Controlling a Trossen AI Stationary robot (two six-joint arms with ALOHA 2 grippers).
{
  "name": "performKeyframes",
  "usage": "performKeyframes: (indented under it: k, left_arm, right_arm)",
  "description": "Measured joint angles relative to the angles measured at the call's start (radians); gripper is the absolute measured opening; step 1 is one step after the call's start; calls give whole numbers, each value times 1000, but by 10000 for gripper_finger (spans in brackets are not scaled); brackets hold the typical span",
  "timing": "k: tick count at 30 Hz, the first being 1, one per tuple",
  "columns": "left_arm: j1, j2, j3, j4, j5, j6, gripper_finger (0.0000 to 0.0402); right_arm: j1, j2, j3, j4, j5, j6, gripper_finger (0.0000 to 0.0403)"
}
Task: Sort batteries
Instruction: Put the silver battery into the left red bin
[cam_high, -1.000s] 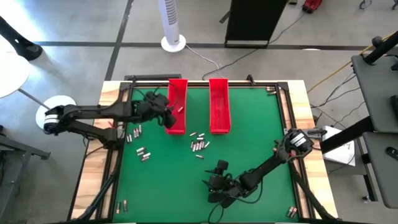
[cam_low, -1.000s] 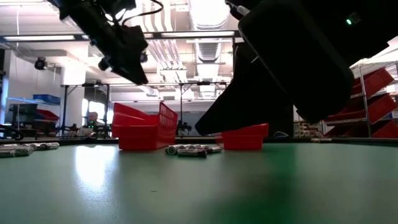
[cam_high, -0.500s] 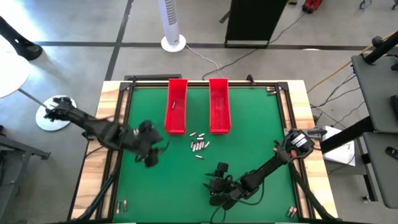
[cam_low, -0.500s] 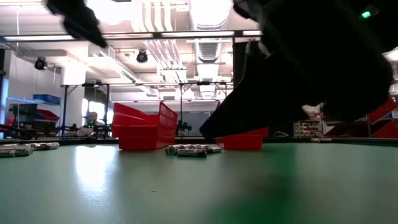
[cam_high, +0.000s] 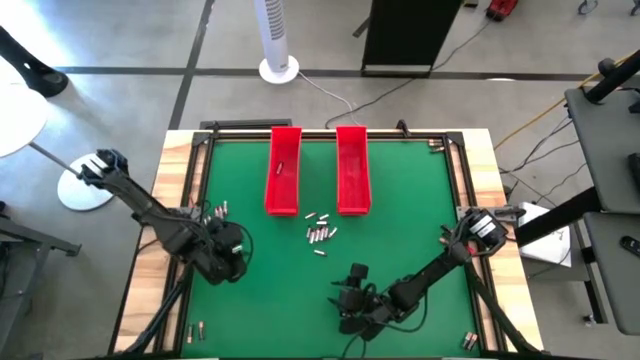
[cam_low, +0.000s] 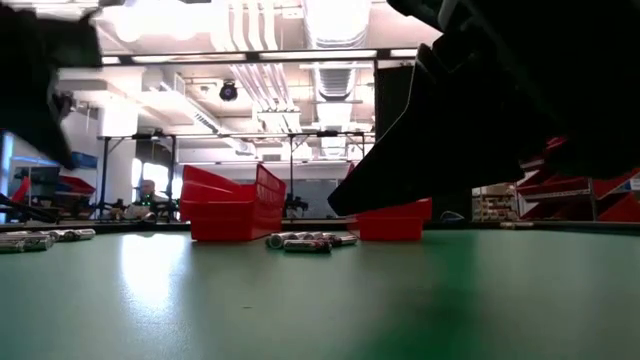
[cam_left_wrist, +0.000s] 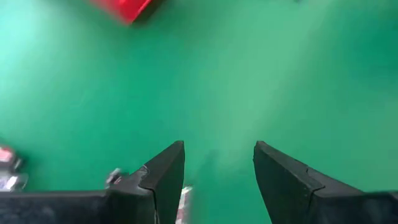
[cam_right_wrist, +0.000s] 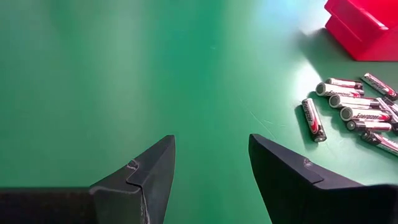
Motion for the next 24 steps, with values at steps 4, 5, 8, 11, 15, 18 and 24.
performKeyframes:
  k: [4, 5, 8, 11, 15, 18, 24]
  left_arm:
    - [2, -1, -90, 4, 52, -63, 172]
    - [2, 0, -107, 3, 60, -66, 172]
    - [2, 4, -149, 16, 80, -73, 169]
    - [2, 4, -170, 18, 94, -73, 162]
    - [2, 4, -180, 30, 94, -61, 154]
    - [2, 4, -193, 59, 93, -40, 153]
    - [2, 17, -227, 129, 93, -11, 153]
  right_arm:
    - [6, 0, 0, 1, 0, 6, 199]
    - [6, 0, 0, 1, 0, 9, 199]
    - [6, 0, 0, 1, 0, 9, 199]
    - [6, 0, 0, -2, 0, 9, 199]
    - [6, 0, 0, -2, 0, 9, 199]
    - [6, 0, -1, -2, 0, 9, 199]
    - [6, 0, -4, -3, 0, 9, 199]
